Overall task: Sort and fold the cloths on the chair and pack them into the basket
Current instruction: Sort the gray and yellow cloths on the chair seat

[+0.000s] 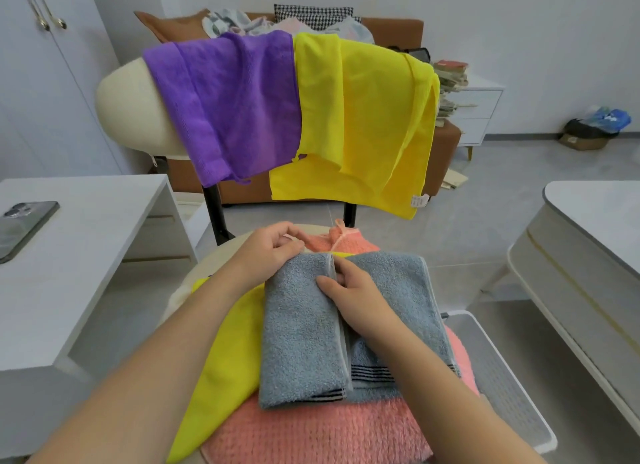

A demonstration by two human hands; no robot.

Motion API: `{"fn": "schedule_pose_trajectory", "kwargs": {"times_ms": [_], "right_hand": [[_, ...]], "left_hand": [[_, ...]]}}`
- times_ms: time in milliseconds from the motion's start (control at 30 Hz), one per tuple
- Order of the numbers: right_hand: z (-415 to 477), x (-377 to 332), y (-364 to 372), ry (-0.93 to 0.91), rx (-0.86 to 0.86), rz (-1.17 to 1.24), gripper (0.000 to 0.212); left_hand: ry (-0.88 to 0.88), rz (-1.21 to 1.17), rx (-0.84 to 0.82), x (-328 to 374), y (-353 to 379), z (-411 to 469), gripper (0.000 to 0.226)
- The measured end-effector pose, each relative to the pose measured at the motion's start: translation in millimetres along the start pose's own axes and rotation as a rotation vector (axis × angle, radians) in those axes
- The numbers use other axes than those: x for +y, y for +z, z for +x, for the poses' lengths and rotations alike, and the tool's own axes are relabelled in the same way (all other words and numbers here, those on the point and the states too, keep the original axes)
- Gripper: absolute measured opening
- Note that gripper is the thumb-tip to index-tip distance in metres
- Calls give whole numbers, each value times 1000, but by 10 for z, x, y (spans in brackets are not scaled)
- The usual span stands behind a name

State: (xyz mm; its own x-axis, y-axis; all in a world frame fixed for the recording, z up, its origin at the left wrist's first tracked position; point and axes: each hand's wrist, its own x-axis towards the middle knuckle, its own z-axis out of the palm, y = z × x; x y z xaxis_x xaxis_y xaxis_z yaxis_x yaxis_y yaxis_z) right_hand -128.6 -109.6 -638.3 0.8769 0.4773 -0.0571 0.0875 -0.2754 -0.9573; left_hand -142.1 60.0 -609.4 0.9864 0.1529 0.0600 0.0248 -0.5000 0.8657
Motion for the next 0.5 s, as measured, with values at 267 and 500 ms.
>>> {"fn": "schedule_pose_trajectory", "kwargs": {"times_ms": [267, 500], "right_hand": [[82, 62, -52, -36, 68, -45, 71], [-26, 31, -37, -294, 187, -380, 71]], "left_hand": [[-92, 252, 240, -133, 199, -110, 24], [-283, 22, 278, -90, 185, -629, 33]]}}
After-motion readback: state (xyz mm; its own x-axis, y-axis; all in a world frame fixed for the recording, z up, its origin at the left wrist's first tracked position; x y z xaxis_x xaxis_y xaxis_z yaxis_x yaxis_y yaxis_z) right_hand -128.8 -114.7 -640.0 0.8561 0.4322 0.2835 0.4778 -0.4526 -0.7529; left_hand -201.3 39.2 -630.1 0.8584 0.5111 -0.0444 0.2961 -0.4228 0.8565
